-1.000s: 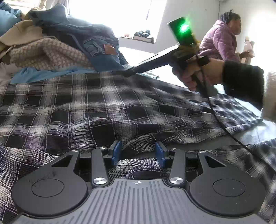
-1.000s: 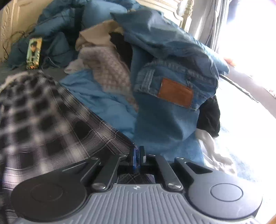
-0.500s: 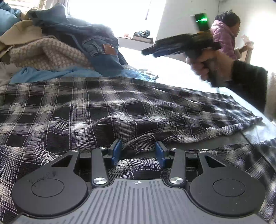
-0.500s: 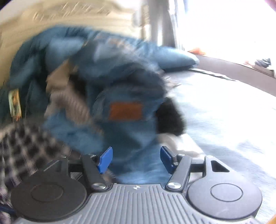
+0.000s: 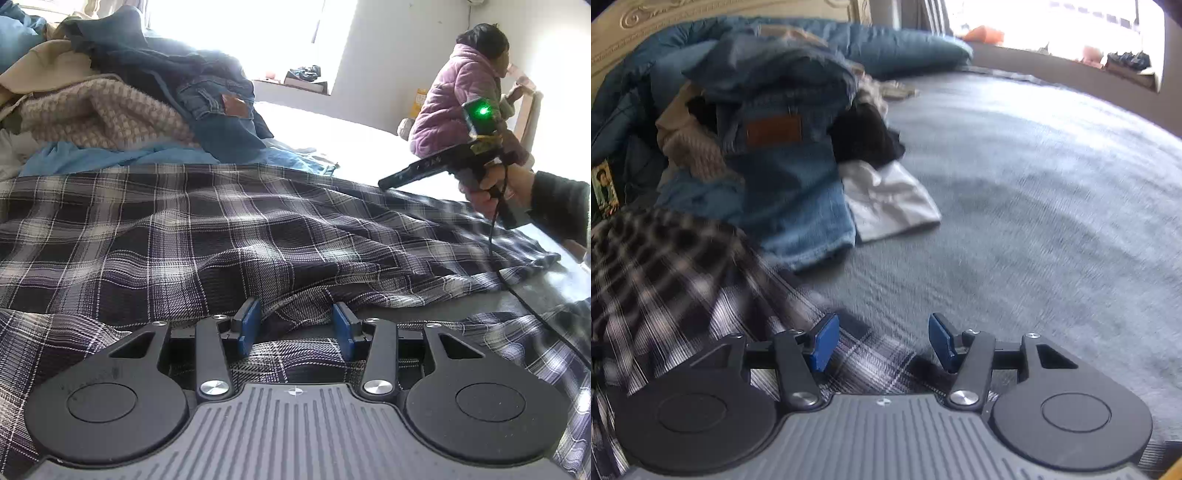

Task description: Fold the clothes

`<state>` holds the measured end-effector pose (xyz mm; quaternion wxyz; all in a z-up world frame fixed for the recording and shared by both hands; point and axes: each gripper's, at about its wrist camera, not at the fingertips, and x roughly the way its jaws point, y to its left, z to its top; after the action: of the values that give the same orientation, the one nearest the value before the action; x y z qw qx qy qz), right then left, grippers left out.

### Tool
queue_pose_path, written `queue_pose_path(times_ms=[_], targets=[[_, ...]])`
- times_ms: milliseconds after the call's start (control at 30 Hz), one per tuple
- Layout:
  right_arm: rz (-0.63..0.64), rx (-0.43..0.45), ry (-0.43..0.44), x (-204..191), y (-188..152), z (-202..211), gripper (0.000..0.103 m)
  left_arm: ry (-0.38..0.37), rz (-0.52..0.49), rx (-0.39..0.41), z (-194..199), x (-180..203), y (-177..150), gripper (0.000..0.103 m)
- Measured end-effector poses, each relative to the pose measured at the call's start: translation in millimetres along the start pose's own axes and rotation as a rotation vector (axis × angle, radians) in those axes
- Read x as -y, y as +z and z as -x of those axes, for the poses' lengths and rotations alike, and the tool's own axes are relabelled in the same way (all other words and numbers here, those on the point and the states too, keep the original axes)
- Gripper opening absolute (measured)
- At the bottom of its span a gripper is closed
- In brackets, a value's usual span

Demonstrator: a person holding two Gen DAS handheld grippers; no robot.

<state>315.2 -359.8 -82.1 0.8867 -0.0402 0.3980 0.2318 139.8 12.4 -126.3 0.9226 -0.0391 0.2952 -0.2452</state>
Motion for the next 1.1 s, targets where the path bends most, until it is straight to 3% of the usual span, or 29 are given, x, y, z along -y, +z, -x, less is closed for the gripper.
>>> queue_pose_path(times_ms=[133, 200, 267, 333, 467, 633, 700, 733, 767, 833, 967, 1100], targets=[[0.039, -0.03, -0.014, -3, -6, -6, 0.057, -0.001, -0.002, 0.001, 0, 0, 0, 0.043], [0.075, -0.033, -0.019, -8, -6, -5, 0.044, -0.001, -0.002, 0.002, 0, 0, -1, 0.043], [0.113, -0.031, -0.035, -14, -6, -3, 0.011, -0.001, -0.001, 0.003, 0, 0, -1, 0.043], [0.162, -0.01, -0.061, -22, -4, 1, 0.002, -0.001, -0.002, 0.004, 0, 0, -1, 0.043], [0.191, 0.081, -0.13, -27, 3, 8, 0.001, -0.001, -0.003, 0.004, -1, -1, -1, 0.043], [0.216, 0.069, -0.204, -24, 2, -19, 0.001, -0.003, -0.003, 0.005, -1, 0, -1, 0.043], [0.191, 0.08, -0.227, -21, 0, -28, 0.002, -0.004, -0.002, 0.005, -1, -1, -1, 0.043], [0.166, 0.094, -0.234, -18, 0, -28, 0.01, -0.005, 0.0, 0.005, -1, -1, -1, 0.043], [0.14, 0.101, -0.236, -15, 1, -25, 0.029, -0.007, 0.001, 0.006, 0, -1, -1, 0.043], [0.081, 0.117, -0.22, -5, 5, -11, 0.051, -0.008, 0.001, 0.006, 0, -2, -1, 0.043], [-0.037, 0.24, -0.189, 27, 6, 52, 0.062, -0.008, 0.001, 0.006, 0, -2, -1, 0.043], [-0.213, 0.284, -0.284, 87, -20, 120, 0.066, -0.008, 0.0, 0.006, 0, -2, -1, 0.043]])
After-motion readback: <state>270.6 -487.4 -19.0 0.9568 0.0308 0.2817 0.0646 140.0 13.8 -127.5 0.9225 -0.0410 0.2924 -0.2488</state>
